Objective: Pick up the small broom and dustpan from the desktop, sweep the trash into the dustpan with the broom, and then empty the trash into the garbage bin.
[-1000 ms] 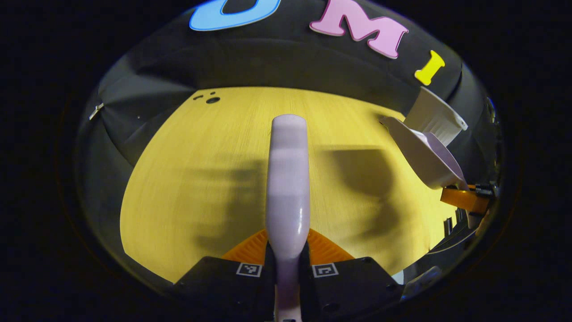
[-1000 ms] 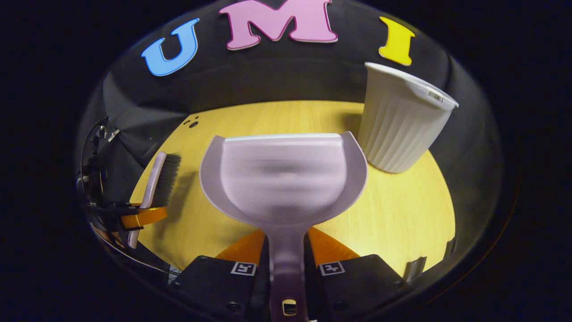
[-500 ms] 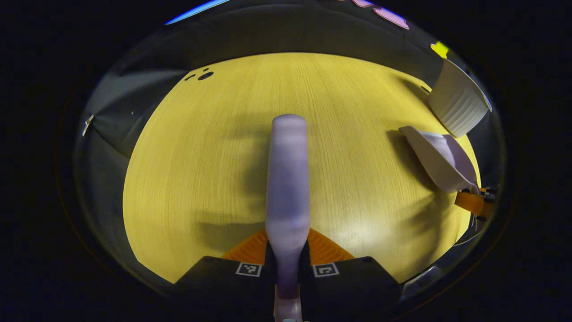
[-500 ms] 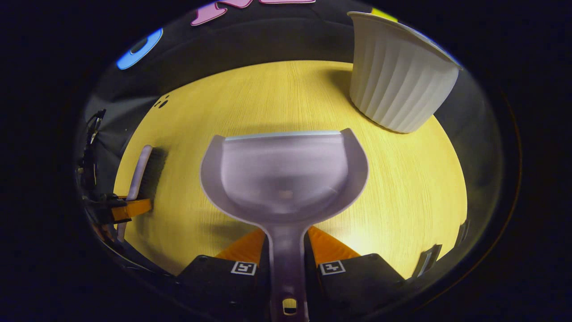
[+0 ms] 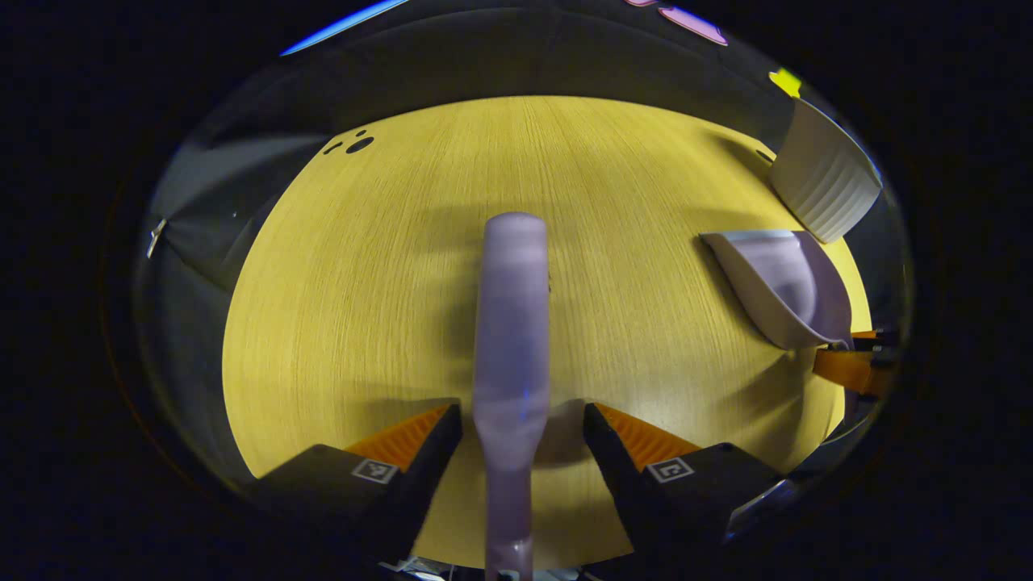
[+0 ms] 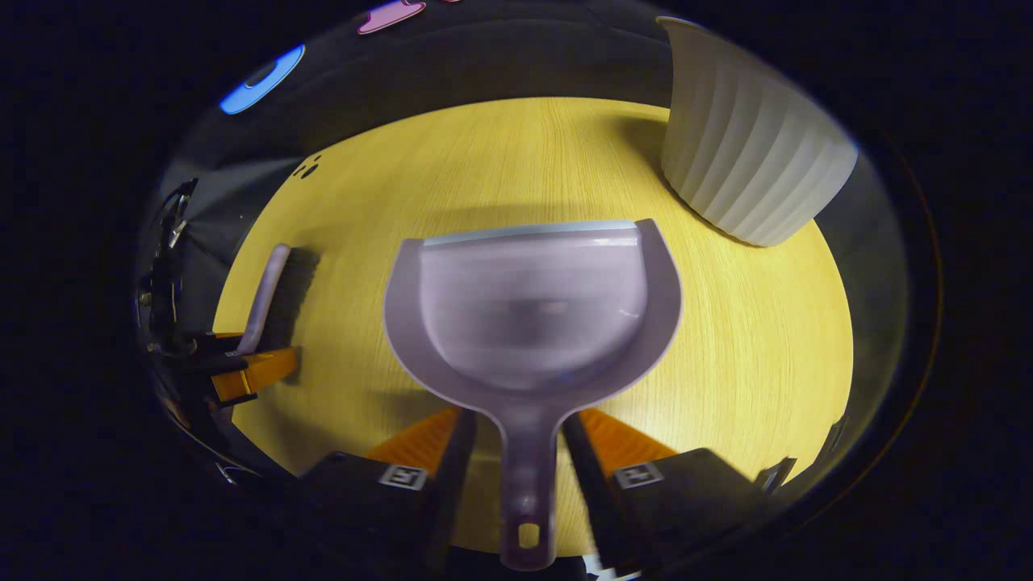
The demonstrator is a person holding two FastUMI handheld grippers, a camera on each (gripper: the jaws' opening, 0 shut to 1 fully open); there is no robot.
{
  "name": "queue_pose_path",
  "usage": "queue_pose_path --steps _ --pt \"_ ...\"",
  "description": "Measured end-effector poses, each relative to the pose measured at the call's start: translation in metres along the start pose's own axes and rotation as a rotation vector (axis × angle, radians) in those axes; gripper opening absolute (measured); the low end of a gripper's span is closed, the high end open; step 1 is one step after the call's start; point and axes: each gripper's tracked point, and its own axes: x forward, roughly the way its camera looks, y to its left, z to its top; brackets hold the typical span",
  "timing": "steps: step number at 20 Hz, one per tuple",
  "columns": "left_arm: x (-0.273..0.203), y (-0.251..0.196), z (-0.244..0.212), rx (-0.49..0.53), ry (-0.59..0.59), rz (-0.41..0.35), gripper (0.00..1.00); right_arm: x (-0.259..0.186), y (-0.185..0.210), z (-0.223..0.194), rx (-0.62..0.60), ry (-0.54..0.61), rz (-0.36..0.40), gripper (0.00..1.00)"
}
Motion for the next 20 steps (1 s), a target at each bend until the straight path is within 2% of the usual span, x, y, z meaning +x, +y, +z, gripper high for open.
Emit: queue_pose_path --steps 2,5,7,11,14,18,20 --pt "-0.013 -0.002 0.003 -0.025 -0.053 -0.013 0.98 -0.002 0.001 0.003 0.015 -0.029 0.003 1.00" --pt "-0.048 0.000 0.018 -0.021 -0.188 -0.019 0.98 -0.016 -0.007 0.011 0.004 -0.089 -0.028 0.99" --pt "-0.082 0.000 0.031 -0.002 -0.303 -0.015 0.98 -0.033 -0.009 0.023 0.002 -0.170 -0.049 0.99" --pt "-0.165 -0.002 0.051 0.033 -0.571 0.009 0.98 -0.096 0.004 0.049 0.004 -0.354 -0.069 0.99" --pt "-0.223 -0.009 0.048 0.053 -0.741 0.023 0.98 -0.151 0.009 0.061 -0.018 -0.515 -0.072 0.99" --pt "-0.269 -0.033 0.024 0.031 -0.858 0.012 0.98 -0.227 0.028 0.063 -0.024 -0.711 -0.032 0.99" --pt "-0.283 -0.050 0.006 0.010 -0.864 -0.024 0.97 -0.241 0.026 0.053 -0.039 -0.773 -0.036 0.99"
